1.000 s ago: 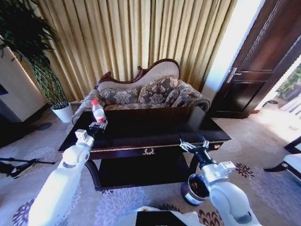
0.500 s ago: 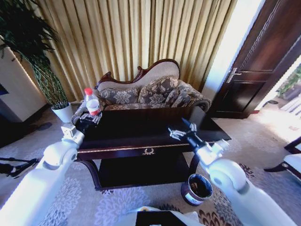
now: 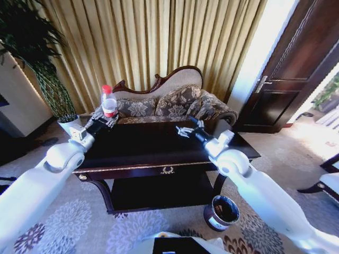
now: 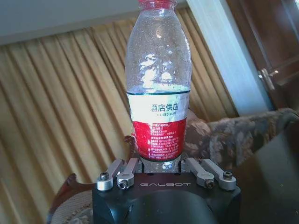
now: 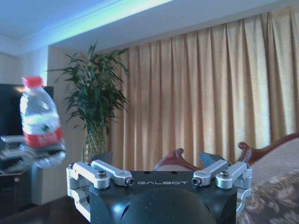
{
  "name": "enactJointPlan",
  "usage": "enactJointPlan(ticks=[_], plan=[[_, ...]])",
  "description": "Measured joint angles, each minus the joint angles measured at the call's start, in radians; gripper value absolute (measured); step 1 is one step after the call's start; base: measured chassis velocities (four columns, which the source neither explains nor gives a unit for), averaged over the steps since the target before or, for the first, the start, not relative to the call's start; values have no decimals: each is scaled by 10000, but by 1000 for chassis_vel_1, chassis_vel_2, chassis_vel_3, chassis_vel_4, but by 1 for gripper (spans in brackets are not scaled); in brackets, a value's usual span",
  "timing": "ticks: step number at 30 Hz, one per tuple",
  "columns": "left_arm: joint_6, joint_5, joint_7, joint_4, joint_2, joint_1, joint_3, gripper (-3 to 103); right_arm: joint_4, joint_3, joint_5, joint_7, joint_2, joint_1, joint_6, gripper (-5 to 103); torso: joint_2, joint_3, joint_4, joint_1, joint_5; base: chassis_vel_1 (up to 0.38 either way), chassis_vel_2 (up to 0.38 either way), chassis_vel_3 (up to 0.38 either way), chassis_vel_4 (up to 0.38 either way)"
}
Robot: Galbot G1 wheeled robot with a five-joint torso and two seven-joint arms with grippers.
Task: Move to the front of the table and place the trash on the table into the trash bin.
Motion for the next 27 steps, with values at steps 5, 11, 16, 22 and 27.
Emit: enactJointPlan(ticks=[5, 11, 16, 22, 27], plan=[[-41, -174, 29, 399, 122, -1283, 1212, 31, -246, -425, -12, 12, 243, 568, 3, 100, 0, -1, 1, 0, 2, 0, 0, 0, 0], [106, -248, -25, 596, -373, -2877, 2548, 30, -586, -945, -39, 15, 383, 1401, -12, 100, -1, -1, -2, -1, 6, 0, 0, 0, 0], [300, -234, -98, 591, -845, -3390, 3230, 30, -749, -1256, 79, 49, 513, 2100, -49, 100, -1, -1, 0, -2, 6, 0, 0, 0, 0], [369, -219, -105, 655, -993, -3868, 3984, 30, -854, -1728, 216, 169, 603, 2812, -109, 100, -1, -1, 1, -2, 4, 0, 0, 0, 0], [381, -229, -103, 647, -886, -4094, 4428, 30, -862, -1953, 243, 268, 750, 2967, -130, 100, -1, -1, 1, -2, 5, 0, 0, 0, 0]])
